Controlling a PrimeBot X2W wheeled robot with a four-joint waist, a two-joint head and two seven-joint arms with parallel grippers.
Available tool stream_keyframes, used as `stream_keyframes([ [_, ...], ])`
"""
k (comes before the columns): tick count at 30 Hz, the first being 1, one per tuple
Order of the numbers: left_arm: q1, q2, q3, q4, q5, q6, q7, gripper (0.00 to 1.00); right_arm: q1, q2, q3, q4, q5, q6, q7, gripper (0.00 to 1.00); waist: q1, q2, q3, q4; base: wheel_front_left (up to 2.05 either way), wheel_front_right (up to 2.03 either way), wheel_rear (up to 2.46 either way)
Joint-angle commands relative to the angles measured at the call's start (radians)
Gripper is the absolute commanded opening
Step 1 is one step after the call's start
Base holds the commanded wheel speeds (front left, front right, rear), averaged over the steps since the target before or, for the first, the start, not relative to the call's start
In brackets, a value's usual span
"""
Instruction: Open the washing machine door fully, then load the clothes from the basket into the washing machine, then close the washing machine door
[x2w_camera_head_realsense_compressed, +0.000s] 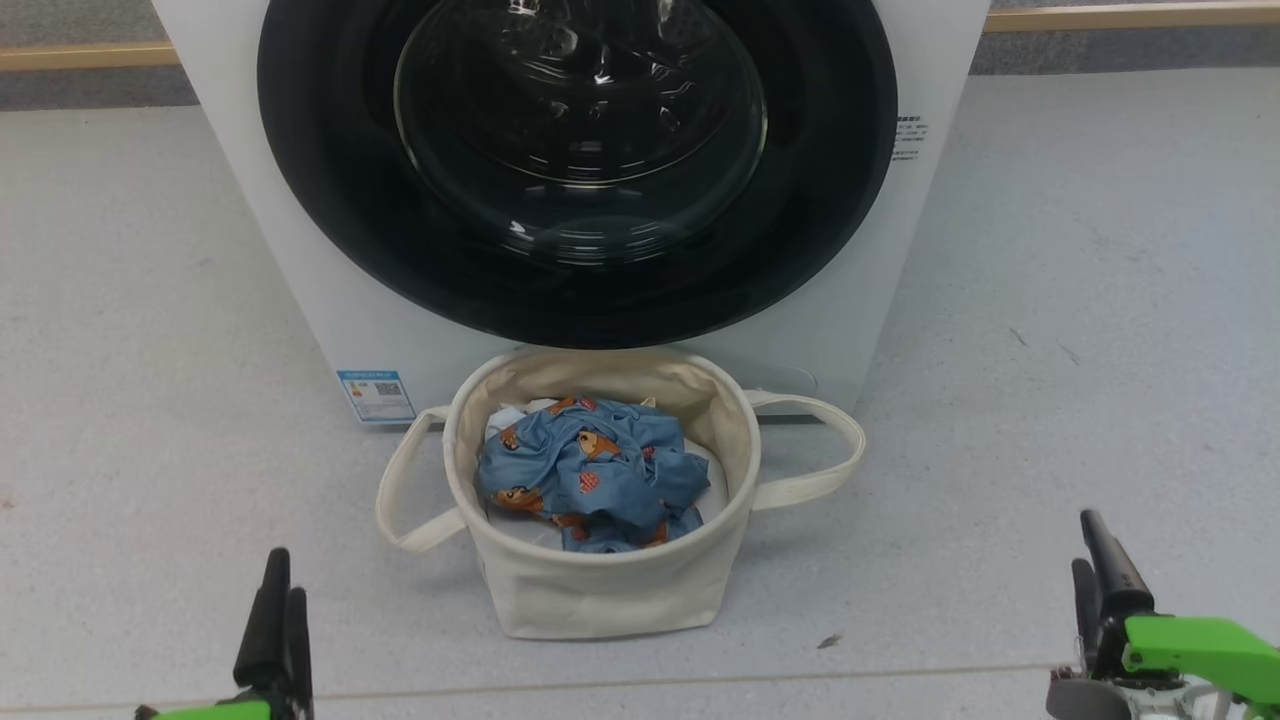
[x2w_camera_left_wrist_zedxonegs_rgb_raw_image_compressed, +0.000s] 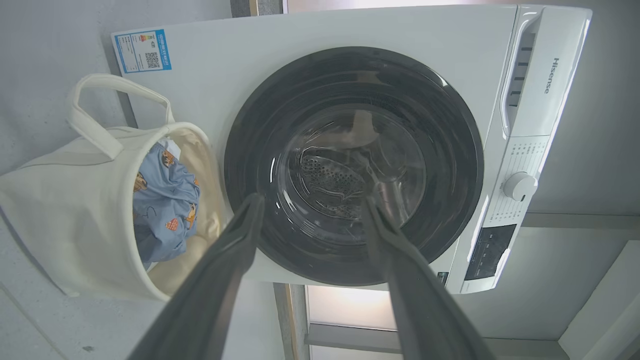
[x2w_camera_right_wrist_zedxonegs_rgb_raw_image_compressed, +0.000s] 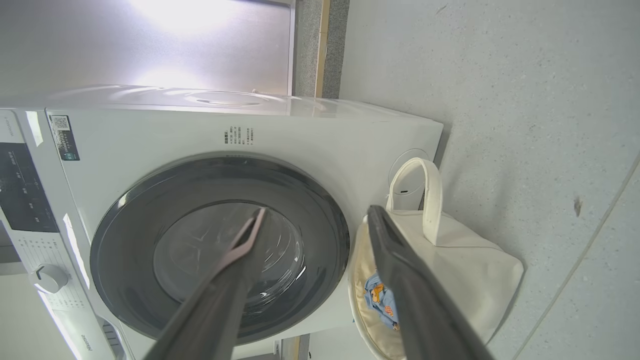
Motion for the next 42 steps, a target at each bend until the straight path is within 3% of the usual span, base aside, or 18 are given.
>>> stream_keyframes([
  [1, -0.053, 0.009, 0.020, -0.042, 0.013, -0.002, -0.008, 1.00, -0.062, -0.006, 0.006, -0.042, -0.017, 0.000, -0.009, 1.00, 0.0000, 0.0000, 0.000, 0.000, 0.00, 0.00, 0.00],
  [18, -0.087, 0.011, 0.051, -0.151, 0.225, 0.012, -0.058, 1.00, -0.142, -0.007, 0.049, -0.129, -0.271, 0.000, -0.059, 1.00, 0.0000, 0.0000, 0.000, 0.006, 0.00, 0.00, 0.00],
  [29, -0.095, 0.012, 0.031, -0.253, 0.436, 0.050, -0.090, 1.00, -0.185, -0.008, 0.117, -0.195, -0.476, 0.000, -0.091, 1.00, 0.0000, 0.0000, -0.004, 0.012, 0.00, 0.00, 0.00],
  [42, -0.097, 0.014, -0.004, -0.322, 0.686, 0.083, -0.125, 1.00, -0.209, -0.009, 0.141, -0.260, -0.641, 0.000, -0.126, 1.00, 0.0000, 0.0000, -0.011, 0.025, 0.00, 0.00, 0.00],
])
